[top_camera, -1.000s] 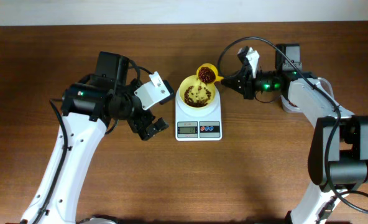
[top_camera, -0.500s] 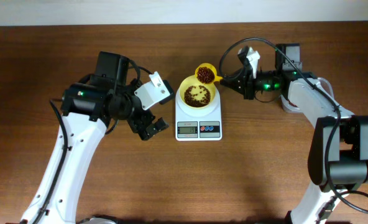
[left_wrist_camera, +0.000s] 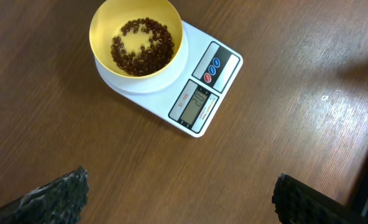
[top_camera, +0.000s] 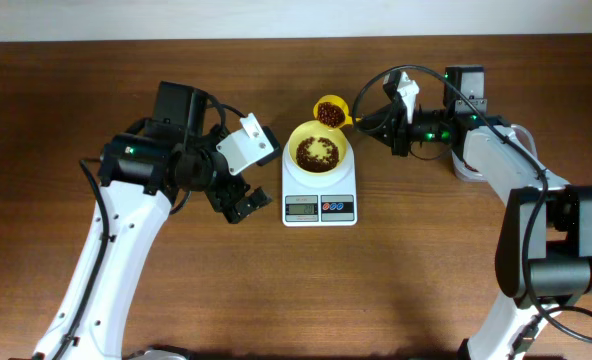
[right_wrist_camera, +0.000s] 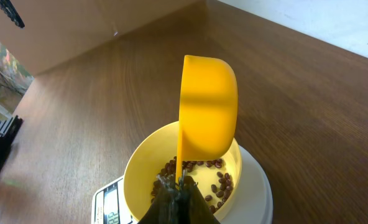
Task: Scoop item into bowl and weigh 50g on scale
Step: 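Tilt the scoop with the right gripper to pour beans into bowl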
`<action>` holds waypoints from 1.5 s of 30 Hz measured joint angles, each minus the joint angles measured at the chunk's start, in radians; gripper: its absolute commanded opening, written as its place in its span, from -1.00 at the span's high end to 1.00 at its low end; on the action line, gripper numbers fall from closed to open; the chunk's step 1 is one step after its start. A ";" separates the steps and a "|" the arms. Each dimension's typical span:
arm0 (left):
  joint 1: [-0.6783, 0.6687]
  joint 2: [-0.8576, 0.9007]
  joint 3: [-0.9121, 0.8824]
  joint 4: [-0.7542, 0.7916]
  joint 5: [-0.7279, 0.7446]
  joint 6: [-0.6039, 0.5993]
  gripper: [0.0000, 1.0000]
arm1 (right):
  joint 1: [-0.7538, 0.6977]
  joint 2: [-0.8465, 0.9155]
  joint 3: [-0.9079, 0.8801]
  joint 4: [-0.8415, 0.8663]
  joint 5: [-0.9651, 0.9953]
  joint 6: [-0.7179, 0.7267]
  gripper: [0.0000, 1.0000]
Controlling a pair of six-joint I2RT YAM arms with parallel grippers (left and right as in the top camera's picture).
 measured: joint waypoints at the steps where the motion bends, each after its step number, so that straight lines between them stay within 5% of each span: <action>1: 0.000 0.000 0.000 0.000 0.000 0.000 -0.98 | 0.000 0.000 0.000 0.000 0.000 0.000 0.92; 45: 0.000 0.000 0.000 0.000 0.000 0.000 -0.98 | 0.018 0.000 0.000 0.016 -0.027 -0.002 0.92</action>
